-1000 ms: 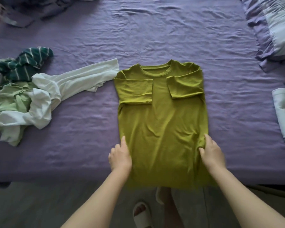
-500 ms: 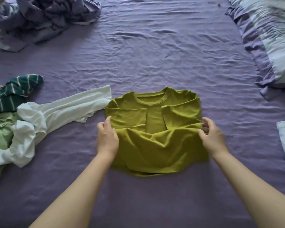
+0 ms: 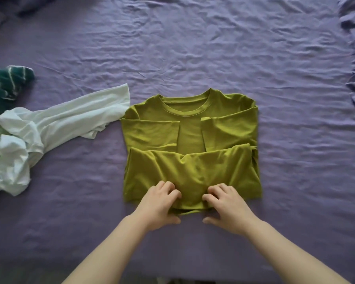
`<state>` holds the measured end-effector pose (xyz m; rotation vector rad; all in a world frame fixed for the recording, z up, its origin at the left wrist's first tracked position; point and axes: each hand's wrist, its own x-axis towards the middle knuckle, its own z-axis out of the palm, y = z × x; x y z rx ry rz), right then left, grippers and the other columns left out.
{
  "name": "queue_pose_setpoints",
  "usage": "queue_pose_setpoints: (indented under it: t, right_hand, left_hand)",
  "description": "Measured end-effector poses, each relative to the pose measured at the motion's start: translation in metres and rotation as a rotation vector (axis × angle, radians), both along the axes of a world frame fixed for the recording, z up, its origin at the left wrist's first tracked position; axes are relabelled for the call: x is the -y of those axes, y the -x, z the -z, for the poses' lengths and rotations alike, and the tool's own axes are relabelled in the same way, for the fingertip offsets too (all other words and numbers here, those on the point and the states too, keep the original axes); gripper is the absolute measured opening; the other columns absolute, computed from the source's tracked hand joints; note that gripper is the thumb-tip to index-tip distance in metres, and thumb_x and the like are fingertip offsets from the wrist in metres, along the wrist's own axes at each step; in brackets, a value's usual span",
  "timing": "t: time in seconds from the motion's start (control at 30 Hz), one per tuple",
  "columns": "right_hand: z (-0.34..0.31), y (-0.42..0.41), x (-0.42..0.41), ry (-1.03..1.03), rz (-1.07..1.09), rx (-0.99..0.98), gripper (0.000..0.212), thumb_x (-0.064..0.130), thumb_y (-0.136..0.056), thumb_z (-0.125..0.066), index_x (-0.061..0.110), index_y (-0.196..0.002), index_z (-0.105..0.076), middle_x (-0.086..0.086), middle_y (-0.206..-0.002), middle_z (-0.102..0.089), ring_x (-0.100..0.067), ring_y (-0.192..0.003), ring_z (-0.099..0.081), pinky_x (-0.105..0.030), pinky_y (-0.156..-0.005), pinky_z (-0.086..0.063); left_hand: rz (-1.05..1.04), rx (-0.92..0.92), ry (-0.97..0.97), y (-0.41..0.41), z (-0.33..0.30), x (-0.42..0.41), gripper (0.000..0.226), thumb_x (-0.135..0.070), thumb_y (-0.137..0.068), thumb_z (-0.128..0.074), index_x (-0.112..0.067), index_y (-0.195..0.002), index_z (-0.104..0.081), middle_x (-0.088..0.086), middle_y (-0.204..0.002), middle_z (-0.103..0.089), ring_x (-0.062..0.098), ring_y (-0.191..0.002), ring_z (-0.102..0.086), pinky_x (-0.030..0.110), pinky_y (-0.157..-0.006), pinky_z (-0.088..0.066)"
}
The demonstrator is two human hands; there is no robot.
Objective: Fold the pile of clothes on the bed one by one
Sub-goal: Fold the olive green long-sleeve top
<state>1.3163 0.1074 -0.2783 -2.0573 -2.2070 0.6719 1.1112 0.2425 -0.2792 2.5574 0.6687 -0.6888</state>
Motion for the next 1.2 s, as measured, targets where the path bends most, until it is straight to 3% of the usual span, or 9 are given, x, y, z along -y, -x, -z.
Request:
queue_pose_setpoints:
  t: [0.07,0.17,0.37,0.5,0.63,0.8,0.9,1.1,1.2]
  right_hand:
    - [-0.001,0.009,0.0,-0.013,0.078,-0.012,0.047,0.048,-0.053,-0.081,0.025,-0.091,-0.067,0.0,-0.093,-0.063,-0.023,-0.082,-0.061,-0.033,-0.064,-0.05]
    - [-0.003,0.018,-0.006,-0.044,0.217,-0.11,0.024,0.032,-0.061,-0.082,0.023,-0.08,-0.07,0.0,-0.084,-0.064,-0.025,-0.076,-0.061,-0.035,-0.062,-0.048]
    - [-0.01,-0.002,-0.03,0.129,0.461,-0.352,0.016,0.032,-0.093,-0.052,0.019,-0.098,-0.059,0.0,-0.089,-0.066,-0.023,-0.086,-0.061,-0.035,-0.07,-0.046]
    - [-0.024,-0.025,-0.068,0.072,0.466,-0.189,0.03,0.048,-0.093,-0.046,0.019,-0.096,-0.052,-0.004,-0.086,-0.067,-0.027,-0.084,-0.062,-0.035,-0.062,-0.041]
    - [-0.047,-0.062,-0.11,0.154,0.475,-0.296,0.041,0.064,-0.075,-0.06,0.024,-0.081,-0.052,0.006,-0.074,-0.059,-0.017,-0.071,-0.056,-0.032,-0.059,-0.04]
    - [-0.062,-0.091,-0.156,0.079,0.471,-0.128,0.036,0.048,-0.083,-0.062,0.022,-0.068,-0.044,0.009,-0.065,-0.047,-0.02,-0.072,-0.05,-0.032,-0.057,-0.034]
    - [-0.062,-0.107,-0.184,-0.005,0.536,0.011,0.027,0.046,-0.089,-0.056,0.02,-0.08,-0.053,0.006,-0.077,-0.056,-0.021,-0.081,-0.056,-0.03,-0.056,-0.034]
    - [-0.024,-0.125,-0.206,0.199,0.546,0.266,0.021,0.035,-0.092,-0.048,0.022,-0.105,-0.058,-0.003,-0.106,-0.066,-0.028,-0.101,-0.058,-0.036,-0.083,-0.038]
    - [-0.014,-0.129,-0.196,0.212,0.642,0.287,0.025,0.034,-0.089,-0.048,0.022,-0.107,-0.06,-0.006,-0.101,-0.068,-0.029,-0.101,-0.058,-0.038,-0.088,-0.036]
  left_hand:
    - [0.033,-0.033,-0.047,0.003,0.002,0.007,0.072,-0.06,-0.069,-0.065,-0.028,-0.129,-0.04,-0.003,-0.131,-0.036,0.02,-0.119,-0.036,0.031,-0.093,-0.034]
    - [-0.026,0.051,-0.058,0.001,0.001,0.007,0.045,-0.043,-0.082,-0.06,-0.024,-0.123,-0.051,-0.002,-0.127,-0.046,0.022,-0.114,-0.042,0.033,-0.09,-0.04]
    - [-0.502,0.162,0.291,-0.019,-0.019,-0.026,0.008,-0.03,-0.095,-0.048,-0.022,-0.096,-0.051,-0.003,-0.087,-0.061,0.022,-0.085,-0.056,0.032,-0.069,-0.038]
    - [-0.435,0.183,0.199,-0.038,-0.035,-0.068,0.024,-0.044,-0.095,-0.046,-0.021,-0.1,-0.047,-0.002,-0.088,-0.06,0.021,-0.081,-0.055,0.031,-0.063,-0.035]
    - [-0.284,0.162,0.109,-0.057,-0.052,-0.125,0.049,-0.07,-0.074,-0.057,-0.022,-0.072,-0.045,-0.011,-0.071,-0.052,0.014,-0.072,-0.048,0.029,-0.053,-0.03]
    - [-0.205,0.135,0.031,-0.088,-0.071,-0.187,0.041,-0.054,-0.079,-0.065,-0.023,-0.066,-0.041,-0.01,-0.069,-0.047,0.015,-0.075,-0.047,0.03,-0.052,-0.027]
    - [-0.219,0.07,-0.017,-0.107,-0.071,-0.219,0.028,-0.044,-0.082,-0.065,-0.025,-0.075,-0.046,-0.011,-0.078,-0.048,0.018,-0.086,-0.05,0.031,-0.063,-0.035]
    - [-0.144,-0.266,-0.156,-0.104,-0.038,-0.258,0.026,-0.046,-0.08,-0.063,-0.027,-0.087,-0.048,-0.003,-0.107,-0.061,0.023,-0.109,-0.056,0.031,-0.075,-0.037]
    - [-0.188,-0.216,-0.195,-0.093,-0.024,-0.262,0.014,-0.037,-0.08,-0.058,-0.026,-0.082,-0.051,-0.001,-0.104,-0.064,0.024,-0.106,-0.056,0.03,-0.074,-0.034]
